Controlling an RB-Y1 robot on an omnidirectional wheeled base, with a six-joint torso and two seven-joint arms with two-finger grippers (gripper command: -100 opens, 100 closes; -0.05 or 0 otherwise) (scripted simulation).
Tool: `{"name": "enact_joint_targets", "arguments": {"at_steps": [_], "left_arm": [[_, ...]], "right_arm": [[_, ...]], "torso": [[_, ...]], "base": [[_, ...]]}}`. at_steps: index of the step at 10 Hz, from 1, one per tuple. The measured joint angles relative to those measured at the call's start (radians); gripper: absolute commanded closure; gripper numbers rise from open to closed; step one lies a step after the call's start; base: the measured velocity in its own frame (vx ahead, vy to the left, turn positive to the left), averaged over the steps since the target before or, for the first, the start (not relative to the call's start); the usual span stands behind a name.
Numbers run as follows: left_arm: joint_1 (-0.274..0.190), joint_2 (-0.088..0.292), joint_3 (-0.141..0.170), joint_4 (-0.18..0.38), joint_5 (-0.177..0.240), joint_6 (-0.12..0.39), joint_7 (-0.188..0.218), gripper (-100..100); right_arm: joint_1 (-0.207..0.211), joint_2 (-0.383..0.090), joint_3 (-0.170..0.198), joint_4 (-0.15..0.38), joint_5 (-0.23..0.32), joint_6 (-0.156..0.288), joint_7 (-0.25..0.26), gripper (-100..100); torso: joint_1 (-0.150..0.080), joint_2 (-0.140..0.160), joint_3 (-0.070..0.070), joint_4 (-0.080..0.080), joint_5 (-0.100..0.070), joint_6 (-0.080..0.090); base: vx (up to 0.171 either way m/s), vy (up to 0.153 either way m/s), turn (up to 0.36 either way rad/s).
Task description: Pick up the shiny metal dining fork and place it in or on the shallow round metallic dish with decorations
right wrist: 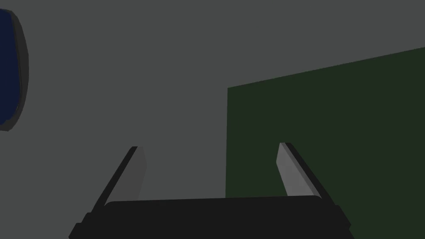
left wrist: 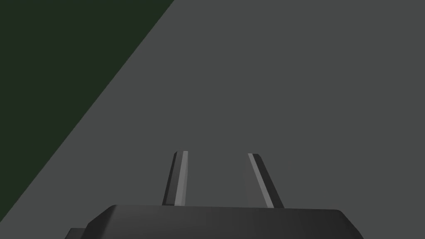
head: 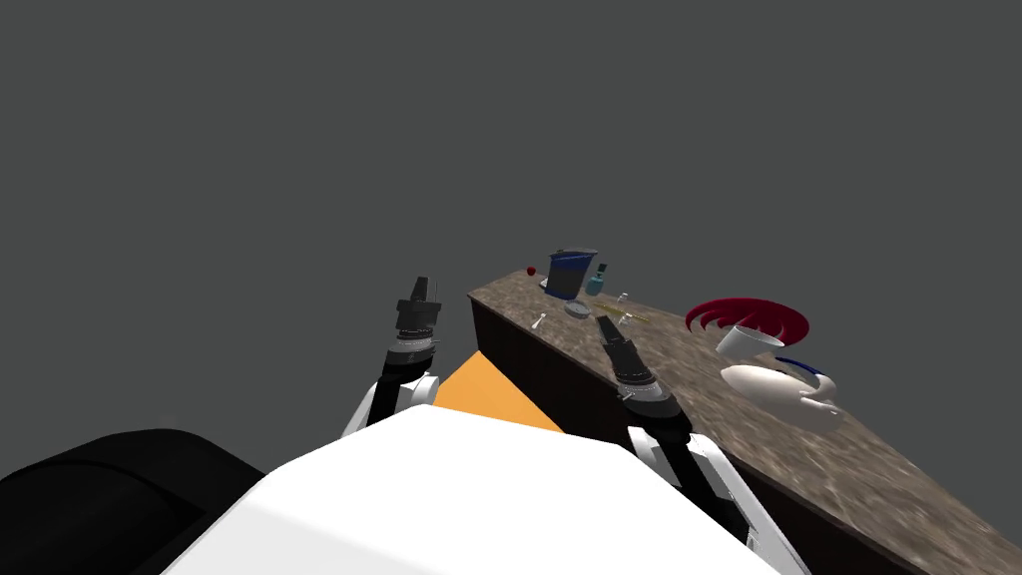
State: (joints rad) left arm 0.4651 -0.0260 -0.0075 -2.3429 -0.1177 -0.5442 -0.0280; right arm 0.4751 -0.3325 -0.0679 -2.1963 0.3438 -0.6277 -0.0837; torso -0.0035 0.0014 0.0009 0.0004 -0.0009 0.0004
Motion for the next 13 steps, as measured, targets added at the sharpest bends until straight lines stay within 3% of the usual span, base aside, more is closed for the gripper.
{"name": "enact_joint_targets", "arguments": {"at_steps": [13], "left_arm": [[0.0,0.0,0.0,0.0,0.0,0.0,0.0,0]], "right_arm": [[-0.044,-0.259,-0.041,0.102,0.341,-0.119,0.086,-100]], "torso": [[0.001,-0.002,-0.001,0.0,0.0,0.0]], "base": [[-0.03,-0.034,0.167]]}}
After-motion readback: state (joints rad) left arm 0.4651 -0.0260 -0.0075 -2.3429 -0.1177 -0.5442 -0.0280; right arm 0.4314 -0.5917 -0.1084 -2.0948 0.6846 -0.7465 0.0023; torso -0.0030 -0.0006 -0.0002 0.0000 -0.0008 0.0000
